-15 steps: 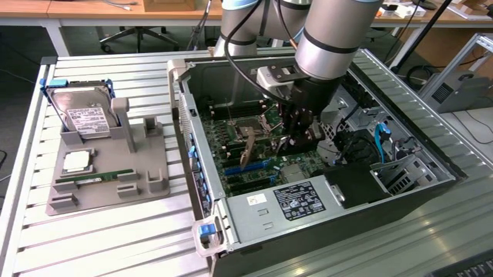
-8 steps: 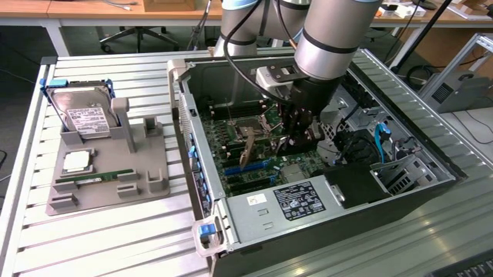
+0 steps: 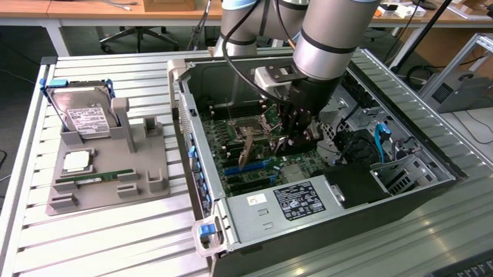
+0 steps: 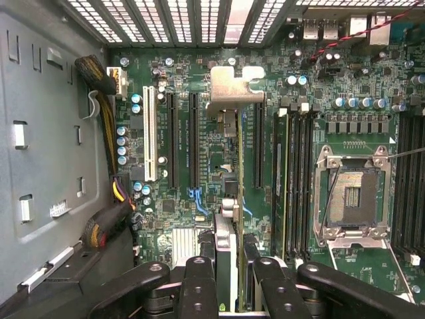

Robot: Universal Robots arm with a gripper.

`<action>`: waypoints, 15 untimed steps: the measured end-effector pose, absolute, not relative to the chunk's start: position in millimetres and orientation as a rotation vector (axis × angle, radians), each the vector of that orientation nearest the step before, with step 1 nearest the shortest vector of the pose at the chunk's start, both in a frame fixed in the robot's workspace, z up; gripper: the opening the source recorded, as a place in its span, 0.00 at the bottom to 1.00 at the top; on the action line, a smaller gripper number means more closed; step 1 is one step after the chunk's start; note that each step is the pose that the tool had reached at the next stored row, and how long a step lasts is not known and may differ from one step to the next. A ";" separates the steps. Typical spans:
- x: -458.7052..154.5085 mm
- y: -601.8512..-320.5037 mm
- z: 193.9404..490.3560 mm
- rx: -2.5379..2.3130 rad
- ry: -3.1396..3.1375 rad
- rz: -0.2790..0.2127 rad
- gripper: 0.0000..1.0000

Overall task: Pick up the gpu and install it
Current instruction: 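Insert the gpu into the slot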

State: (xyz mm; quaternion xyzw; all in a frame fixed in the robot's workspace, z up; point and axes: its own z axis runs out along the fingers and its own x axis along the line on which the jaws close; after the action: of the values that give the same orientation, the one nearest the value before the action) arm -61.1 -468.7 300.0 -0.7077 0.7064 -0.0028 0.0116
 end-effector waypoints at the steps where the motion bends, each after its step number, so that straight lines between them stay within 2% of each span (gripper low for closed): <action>1: -61.2 -468.7 299.9 -2.207 2.203 -0.009 0.27; 15: -64.3 -468.7 299.9 -2.207 2.203 -0.009 0.27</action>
State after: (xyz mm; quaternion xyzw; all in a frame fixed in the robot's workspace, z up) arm -64.3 -468.7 299.9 -0.7077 0.7064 -0.0028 0.0117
